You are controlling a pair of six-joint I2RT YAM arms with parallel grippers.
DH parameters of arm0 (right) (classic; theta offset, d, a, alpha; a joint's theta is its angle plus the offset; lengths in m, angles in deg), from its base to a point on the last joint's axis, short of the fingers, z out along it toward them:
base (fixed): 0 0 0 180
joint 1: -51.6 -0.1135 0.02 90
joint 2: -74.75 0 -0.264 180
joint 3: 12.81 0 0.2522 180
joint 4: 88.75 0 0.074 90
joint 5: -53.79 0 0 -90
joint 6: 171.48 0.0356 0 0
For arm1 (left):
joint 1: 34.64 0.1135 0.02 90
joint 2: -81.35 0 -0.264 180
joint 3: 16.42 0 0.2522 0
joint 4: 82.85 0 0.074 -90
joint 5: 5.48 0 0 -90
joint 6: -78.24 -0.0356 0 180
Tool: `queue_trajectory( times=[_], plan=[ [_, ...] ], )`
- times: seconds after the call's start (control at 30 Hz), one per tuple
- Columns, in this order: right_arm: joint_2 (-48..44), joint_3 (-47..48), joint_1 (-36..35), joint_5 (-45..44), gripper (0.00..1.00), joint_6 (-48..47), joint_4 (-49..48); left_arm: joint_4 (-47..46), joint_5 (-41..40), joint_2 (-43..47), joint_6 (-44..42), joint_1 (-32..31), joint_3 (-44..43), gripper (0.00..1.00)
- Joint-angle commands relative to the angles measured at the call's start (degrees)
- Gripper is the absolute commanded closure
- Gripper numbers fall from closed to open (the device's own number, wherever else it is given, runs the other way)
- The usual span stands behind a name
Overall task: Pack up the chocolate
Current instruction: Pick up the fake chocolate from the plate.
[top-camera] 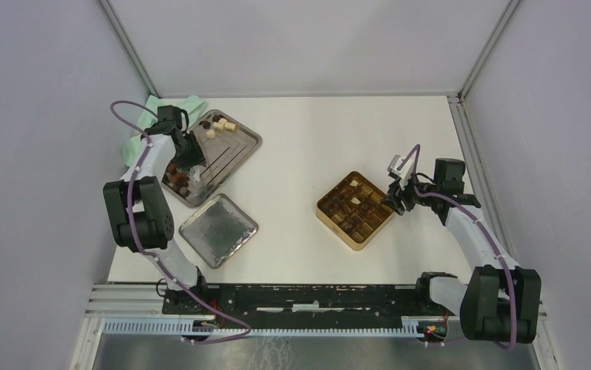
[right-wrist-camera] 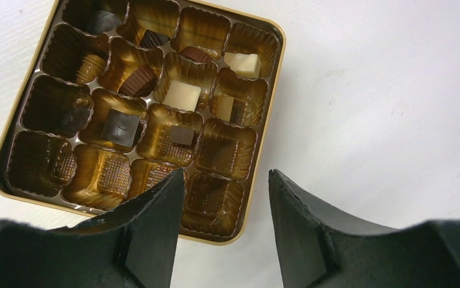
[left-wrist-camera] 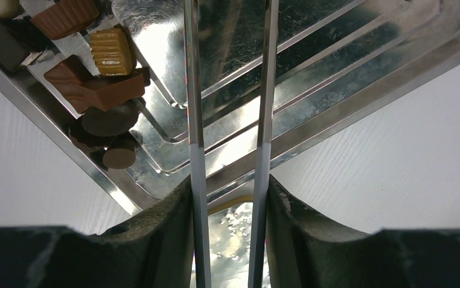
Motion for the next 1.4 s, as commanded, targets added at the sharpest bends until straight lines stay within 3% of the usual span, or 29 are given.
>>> queue_trajectory(
  times=[0.0,0.27,0.73,1.13,1.37],
  plan=[
    [0.3,2.0,-0.3,-0.3,0.40,-0.9,-0.2,-1.1,-0.8,-1.5,-4.0,0.1,-3.7,0.52],
    [0.4,1.9,-0.3,-0.5,0.40,-1.1,-0.3,-0.8,-2.2,-2.9,-4.0,0.1,-4.6,0.54],
    [0.4,1.9,-0.2,-0.6,0.40,-1.2,-0.2,-0.2,-1.3,0.2,-3.8,0.1,-2.7,0.98],
    [-0.4,2.0,-0.3,0.6,0.40,-2.1,0.5,-4.8,9.2,17.3,0.5,0.1,12.0,0.98],
    [-6.5,-0.3,0.3,7.9,0.38,-5.7,-0.4,-10.9,26.8,30.1,5.4,-1.8,22.4,0.98]
  ],
)
